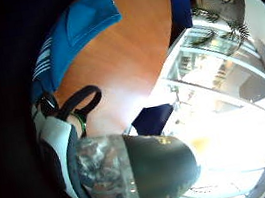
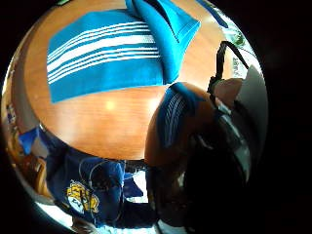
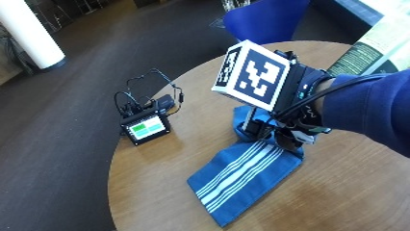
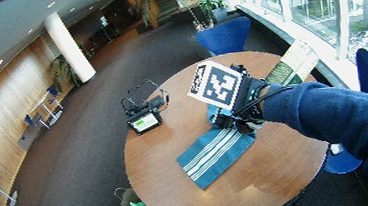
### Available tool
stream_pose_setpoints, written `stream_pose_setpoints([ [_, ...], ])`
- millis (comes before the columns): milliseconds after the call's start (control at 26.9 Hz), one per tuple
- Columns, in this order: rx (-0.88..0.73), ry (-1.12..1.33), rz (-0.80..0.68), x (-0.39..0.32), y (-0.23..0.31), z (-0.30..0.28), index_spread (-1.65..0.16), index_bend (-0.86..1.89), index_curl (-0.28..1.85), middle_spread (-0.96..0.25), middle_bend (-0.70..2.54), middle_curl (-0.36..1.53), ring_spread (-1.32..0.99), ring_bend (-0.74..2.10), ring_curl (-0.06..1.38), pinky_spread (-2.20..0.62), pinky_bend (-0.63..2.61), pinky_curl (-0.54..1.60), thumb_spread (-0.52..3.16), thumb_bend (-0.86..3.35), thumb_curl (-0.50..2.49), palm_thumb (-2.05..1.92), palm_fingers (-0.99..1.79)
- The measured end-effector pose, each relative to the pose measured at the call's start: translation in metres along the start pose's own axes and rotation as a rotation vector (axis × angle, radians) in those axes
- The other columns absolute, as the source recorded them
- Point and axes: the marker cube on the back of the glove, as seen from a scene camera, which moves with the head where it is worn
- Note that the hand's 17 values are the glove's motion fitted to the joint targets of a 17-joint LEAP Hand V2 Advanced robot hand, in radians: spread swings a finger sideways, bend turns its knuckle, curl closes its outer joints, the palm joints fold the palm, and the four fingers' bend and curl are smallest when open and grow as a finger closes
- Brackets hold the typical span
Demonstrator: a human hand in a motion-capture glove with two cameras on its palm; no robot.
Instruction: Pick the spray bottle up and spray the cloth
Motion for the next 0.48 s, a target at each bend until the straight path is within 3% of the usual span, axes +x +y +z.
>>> stream_pose_setpoints([
  [260, -0.011, -0.058, -0.049, -0.022, -0.010, 0.006, -0.30, 0.15, 0.34, -0.12, 0.73, 0.49, -0.22, 0.72, 0.43, -0.32, 0.42, 0.37, 0.45, -0.02, 0.69, 0.98, 1.33],
  [482, 0.087, -0.338, -0.163, -0.035, -0.011, -0.007, -0.30, 0.15, 0.35, -0.12, 0.73, 0.50, -0.22, 0.72, 0.44, -0.32, 0.42, 0.37, 0.44, -0.02, 0.72, 0.98, 1.33],
])
